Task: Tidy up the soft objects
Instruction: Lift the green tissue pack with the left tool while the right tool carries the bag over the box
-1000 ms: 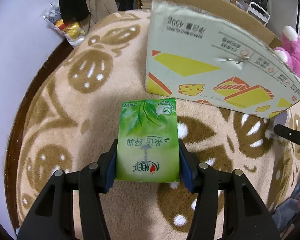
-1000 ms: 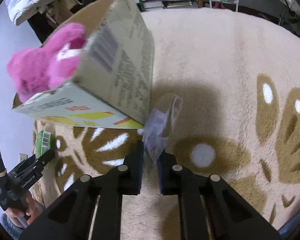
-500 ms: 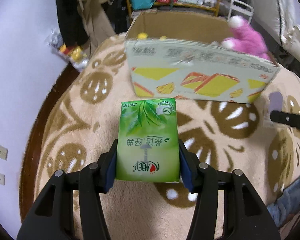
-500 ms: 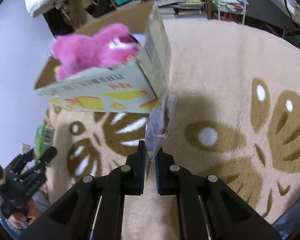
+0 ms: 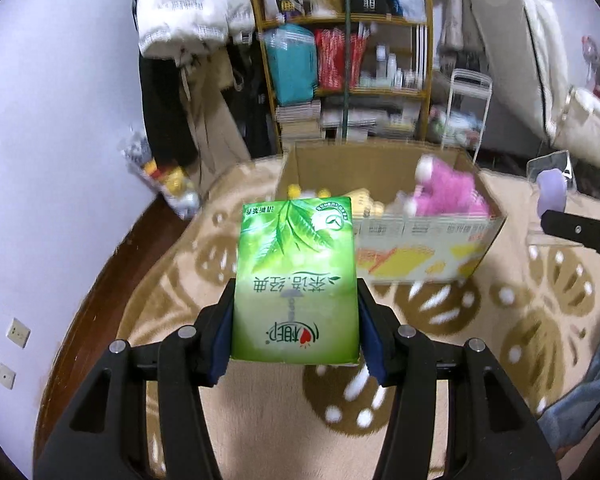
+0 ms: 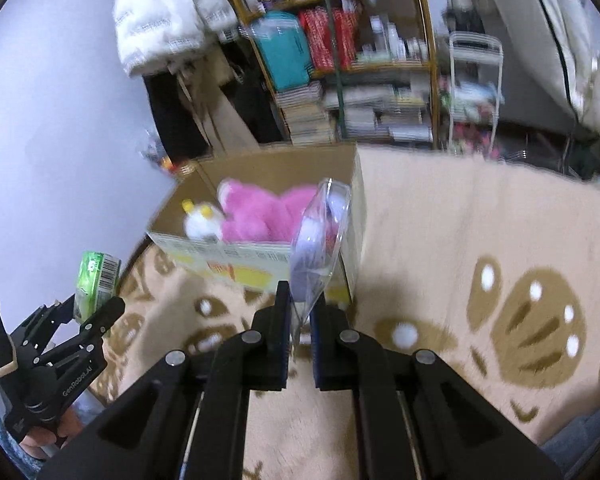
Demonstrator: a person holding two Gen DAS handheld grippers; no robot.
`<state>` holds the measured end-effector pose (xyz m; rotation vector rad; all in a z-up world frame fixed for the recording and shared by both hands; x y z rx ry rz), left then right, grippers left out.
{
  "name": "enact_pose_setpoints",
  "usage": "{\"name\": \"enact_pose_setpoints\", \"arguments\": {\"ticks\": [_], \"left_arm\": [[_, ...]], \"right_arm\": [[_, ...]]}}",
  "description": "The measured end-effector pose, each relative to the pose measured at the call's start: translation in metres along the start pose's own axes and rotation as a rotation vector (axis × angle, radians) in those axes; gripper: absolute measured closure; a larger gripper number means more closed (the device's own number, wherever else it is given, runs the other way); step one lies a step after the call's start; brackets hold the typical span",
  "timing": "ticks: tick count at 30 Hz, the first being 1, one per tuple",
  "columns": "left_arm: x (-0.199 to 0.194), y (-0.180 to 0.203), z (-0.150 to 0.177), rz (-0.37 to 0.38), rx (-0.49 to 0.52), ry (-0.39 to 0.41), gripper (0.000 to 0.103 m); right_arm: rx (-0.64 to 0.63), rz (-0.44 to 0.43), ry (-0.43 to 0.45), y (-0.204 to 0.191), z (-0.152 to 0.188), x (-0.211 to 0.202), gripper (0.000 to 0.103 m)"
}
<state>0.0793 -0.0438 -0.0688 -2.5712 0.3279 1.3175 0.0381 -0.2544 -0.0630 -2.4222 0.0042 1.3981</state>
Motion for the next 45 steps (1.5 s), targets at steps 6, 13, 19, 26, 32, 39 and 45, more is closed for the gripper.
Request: {"name": "enact_pose_setpoints", "arguments": {"ticks": [6, 13, 19, 26, 32, 39, 45], "left_arm": [[-0.033, -0.005, -0.025, -0.001, 0.007, 0.129, 0.051], [-0.058, -0.009, -0.053, -0.029, -0.003, 0.261, 0.050], [-0.054, -0.005, -0.077, -0.051, 0.017, 0.292, 0.050], [-0.029, 0.007, -0.093, -0.080, 0.058, 0.282, 0.050], [-0.013, 0.018, -0.096, -0.079, 0.077, 0.273, 0.050], [0.018, 0.017, -0.101, -0.043, 0.051, 0.229, 0.050], [0.049, 0.016, -0.101, -0.006, 0.030, 0.169, 0.050]], "right_arm": [[-0.057, -0.082, 0.180, -0.018, -0.014, -0.024, 0.094], [-0.102, -0.068, 0.287, -0.032, -0.036, -0.029, 0.094], [-0.123, -0.025, 0.364, -0.036, -0.053, -0.032, 0.094], [-0.173, -0.014, 0.398, -0.042, -0.070, -0.021, 0.094], [-0.212, -0.014, 0.363, -0.048, -0.078, 0.000, 0.094], [-0.199, -0.030, 0.300, -0.046, -0.080, 0.027, 0.094], [-0.176, -0.049, 0.262, -0.037, -0.083, 0.048, 0.093]]}}
Point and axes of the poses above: each gripper's, at about its wrist camera, not at the fingertips, and x roughly the way its jaws point, y to its right, z to its underside, the point moved 4 cm from there along x, roughly the way its jaws point, and after that the axes turned 13 degrees about -y, right-handed, at the moved point
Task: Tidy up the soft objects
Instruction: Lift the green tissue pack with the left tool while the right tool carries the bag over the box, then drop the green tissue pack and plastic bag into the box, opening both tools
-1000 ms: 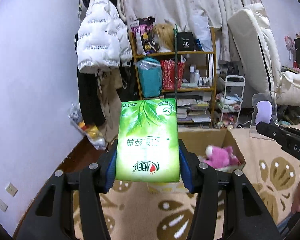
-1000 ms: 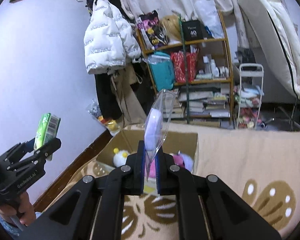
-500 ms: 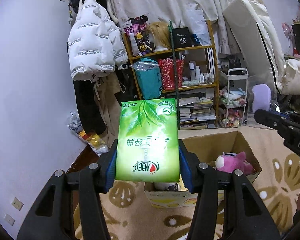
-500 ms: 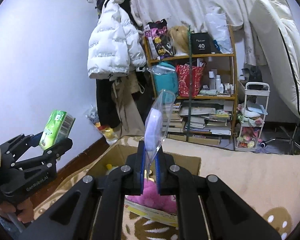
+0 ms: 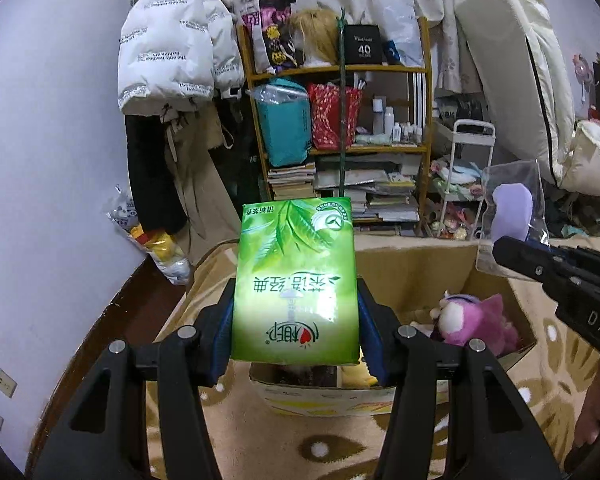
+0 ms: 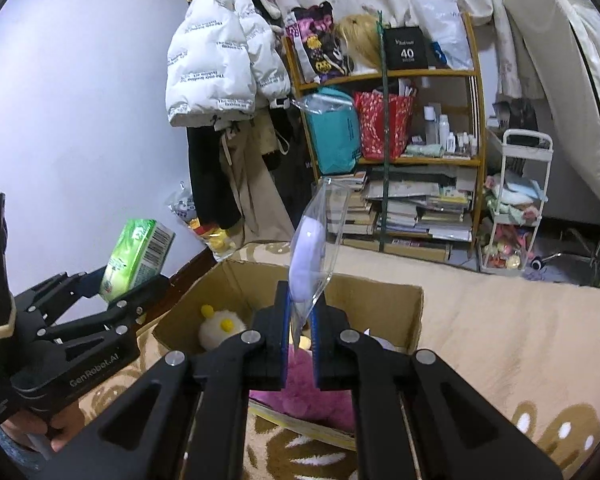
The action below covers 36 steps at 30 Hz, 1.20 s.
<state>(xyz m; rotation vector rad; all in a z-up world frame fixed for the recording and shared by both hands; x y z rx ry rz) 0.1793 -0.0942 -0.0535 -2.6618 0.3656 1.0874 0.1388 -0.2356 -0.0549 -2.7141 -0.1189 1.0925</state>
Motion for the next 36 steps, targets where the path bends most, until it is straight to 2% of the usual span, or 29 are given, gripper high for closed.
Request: {"name": "enact_pose_setpoints", "arguments": {"ticks": [2, 9, 13, 19, 21, 22, 24, 27, 29, 34, 36], "left_arm": [[0.007, 0.002, 0.004, -0.020, 0.015, -0.002, 0.050], [0.022, 0.005, 0.010, -0.011, 0.002, -0.035, 0.045], [0.020, -0.001, 0.011, -0.018, -0.022, -0.034, 0.033], [0.007, -0.007, 0.020, -0.038, -0.026, -0.044, 0.021], [0.001, -0.007, 0.022, -0.053, -0.014, -0.043, 0.016], [-0.003, -0.007, 0.023, -0.059, -0.010, -0.038, 0.015], [-0.010, -0.007, 0.024, -0.066, -0.009, -0.034, 0.013], [-0.022, -0.010, 0.025, -0.083, -0.015, -0.026, 0.008], [-0.032, -0.012, 0.026, -0.094, -0.014, -0.020, 0.007], [-0.059, -0.019, 0.033, -0.098, -0.017, 0.001, 0.002], [-0.066, -0.022, 0.036, -0.107, -0.018, -0.001, 0.002]], "right_arm": [[-0.001, -0.009, -0.014, 0.003, 0.002, 0.008, 0.092], [0.037, -0.017, -0.064, 0.014, 0.009, 0.024, 0.091], [0.054, -0.018, -0.057, 0.018, 0.008, 0.018, 0.088], [0.058, 0.012, -0.041, 0.021, 0.008, 0.005, 0.061], [0.030, 0.038, -0.043, 0.019, 0.009, -0.001, 0.044], [0.025, 0.049, -0.034, 0.019, 0.009, -0.005, 0.040], [0.035, 0.042, -0.019, 0.018, 0.010, -0.014, 0.029], [0.044, 0.030, -0.008, 0.017, 0.011, -0.027, 0.017], [0.024, 0.055, 0.001, 0.014, 0.014, -0.039, 0.012], [0.010, 0.092, -0.002, 0.011, 0.021, -0.061, 0.010], [0.009, 0.097, -0.003, 0.010, 0.024, -0.071, 0.007]]}}
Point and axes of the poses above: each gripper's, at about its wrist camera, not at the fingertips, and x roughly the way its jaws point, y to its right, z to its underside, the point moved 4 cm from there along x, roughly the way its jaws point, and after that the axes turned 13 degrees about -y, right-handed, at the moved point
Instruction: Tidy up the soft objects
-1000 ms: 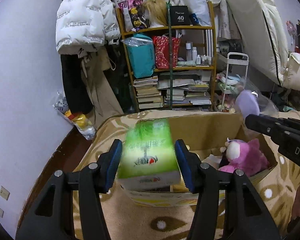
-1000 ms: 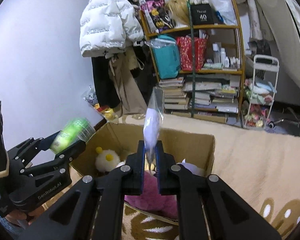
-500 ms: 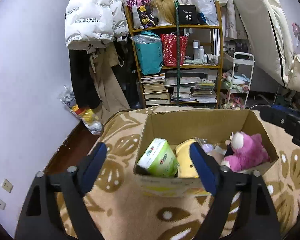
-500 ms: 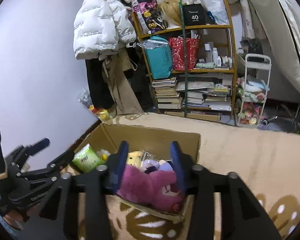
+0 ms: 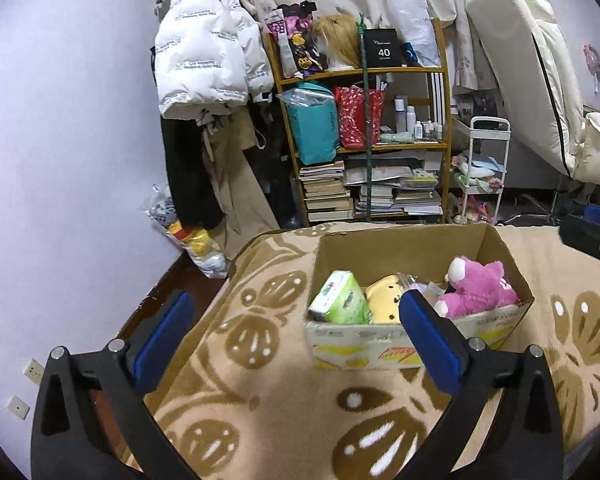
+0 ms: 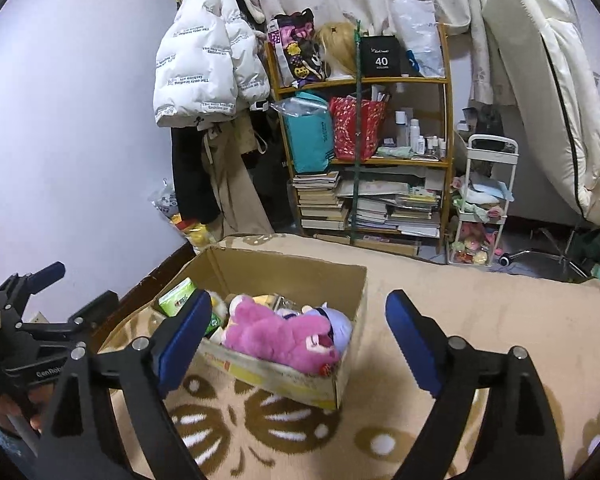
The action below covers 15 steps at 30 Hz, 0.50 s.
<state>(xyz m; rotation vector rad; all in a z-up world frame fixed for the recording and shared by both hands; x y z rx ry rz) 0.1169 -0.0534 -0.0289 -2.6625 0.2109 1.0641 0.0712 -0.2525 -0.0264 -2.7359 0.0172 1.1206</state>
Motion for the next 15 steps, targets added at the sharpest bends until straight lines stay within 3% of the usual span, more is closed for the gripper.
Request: {"name": "enact_pose_setpoints", "arguments": {"ticks": [3, 15], "left_arm": [[-0.012, -0.008, 0.001, -0.007, -0.008, -0.001, 0.002], [-0.054, -0.031, 0.017, -0.056, -0.061, 0.027, 0.002]], "right_arm": [[-0.020, 0.009, 0.013, -0.003, 0.004, -0.015, 0.000], [-0.063, 0.106, 0.041, -0.010, 0.023, -0.064, 0.000]]}}
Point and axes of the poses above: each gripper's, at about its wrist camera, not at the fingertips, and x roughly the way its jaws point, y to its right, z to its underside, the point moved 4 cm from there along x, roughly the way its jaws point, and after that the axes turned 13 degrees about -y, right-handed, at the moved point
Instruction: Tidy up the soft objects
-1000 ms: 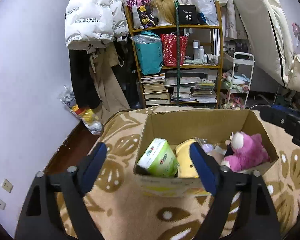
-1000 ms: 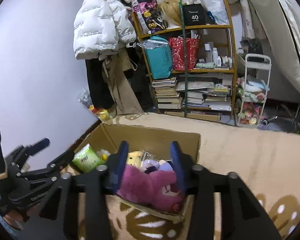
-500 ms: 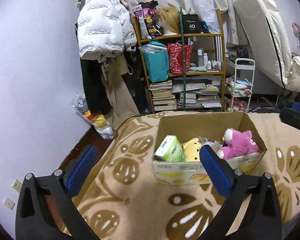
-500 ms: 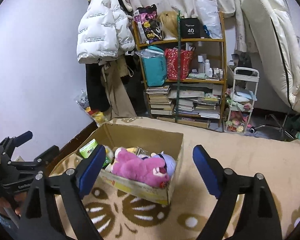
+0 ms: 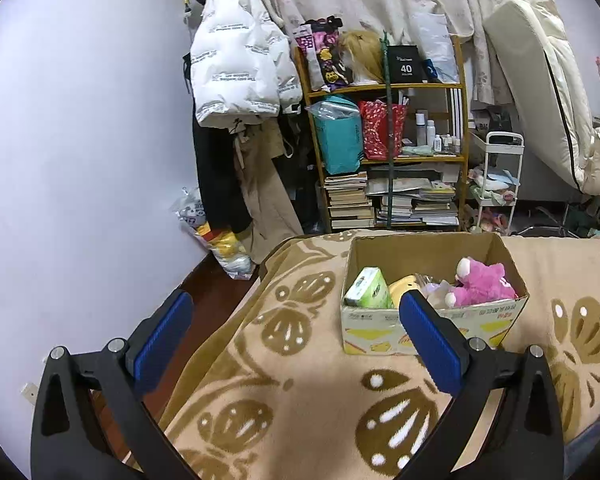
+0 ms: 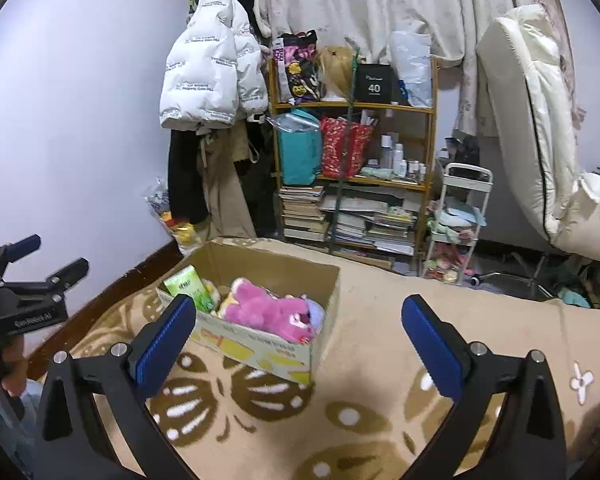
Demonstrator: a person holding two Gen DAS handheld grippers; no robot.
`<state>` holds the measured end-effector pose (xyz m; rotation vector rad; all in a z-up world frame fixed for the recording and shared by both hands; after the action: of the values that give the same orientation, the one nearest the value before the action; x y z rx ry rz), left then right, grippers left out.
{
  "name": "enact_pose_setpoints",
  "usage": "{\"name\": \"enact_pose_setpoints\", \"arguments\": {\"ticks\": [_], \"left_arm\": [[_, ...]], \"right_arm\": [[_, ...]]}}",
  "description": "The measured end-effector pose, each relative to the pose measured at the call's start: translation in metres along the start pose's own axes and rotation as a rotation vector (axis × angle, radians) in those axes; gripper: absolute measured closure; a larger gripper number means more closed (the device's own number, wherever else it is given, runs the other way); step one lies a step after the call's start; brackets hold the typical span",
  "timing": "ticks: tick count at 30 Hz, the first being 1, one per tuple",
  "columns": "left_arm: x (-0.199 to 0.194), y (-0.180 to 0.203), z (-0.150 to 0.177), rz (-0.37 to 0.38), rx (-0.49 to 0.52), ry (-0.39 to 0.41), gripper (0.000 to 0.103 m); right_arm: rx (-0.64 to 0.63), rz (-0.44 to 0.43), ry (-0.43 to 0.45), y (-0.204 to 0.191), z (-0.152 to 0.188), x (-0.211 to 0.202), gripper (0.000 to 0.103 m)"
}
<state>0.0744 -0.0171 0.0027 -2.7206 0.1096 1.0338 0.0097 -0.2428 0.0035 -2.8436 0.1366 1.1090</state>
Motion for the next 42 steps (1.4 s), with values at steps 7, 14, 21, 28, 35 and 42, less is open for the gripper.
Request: {"name": "enact_pose_setpoints", "arguments": {"ticks": [7, 14, 21, 28, 35, 42], "left_arm": [[-0.012, -0.012, 0.013, 0.023, -0.054, -0.005, 0.002], [-0.023, -0.015, 0.026, 0.029, -0.052, -0.002, 0.002], [-0.027, -0.014, 0.031, 0.042, -0.039, -0.005, 0.002], [-0.022, -0.012, 0.036, 0.035, -0.023, -0.006, 0.002], [-0.016, -0.004, 0.037, 0.035, 0.019, -0.001, 0.002], [-0.012, -0.001, 0.037, 0.035, 0.023, -0.006, 0.002]], "right_arm": [[0.039, 0.027, 0.002, 0.012, 0.021, -0.019, 0.000], [0.061, 0.053, 0.018, 0.015, 0.031, -0.026, 0.000], [0.091, 0.063, 0.021, 0.019, 0.035, -0.025, 0.000], [0.102, 0.065, 0.013, 0.021, 0.036, -0.019, 0.000], [0.099, 0.071, -0.004, 0.019, 0.036, -0.013, 0.000], [0.105, 0.076, -0.017, 0.018, 0.037, -0.005, 0.000]]}}
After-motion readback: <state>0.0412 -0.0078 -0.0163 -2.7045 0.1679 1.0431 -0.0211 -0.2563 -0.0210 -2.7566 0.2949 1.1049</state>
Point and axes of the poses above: each gripper's, at about its wrist camera, not at the fingertips, and x roughly the way its jaws point, y to its right, z to its underside, the point moved 4 cm from there along x, roughly the way its jaws point, and after that the axes turned 13 degrees about -y, right-handed, at the moved point
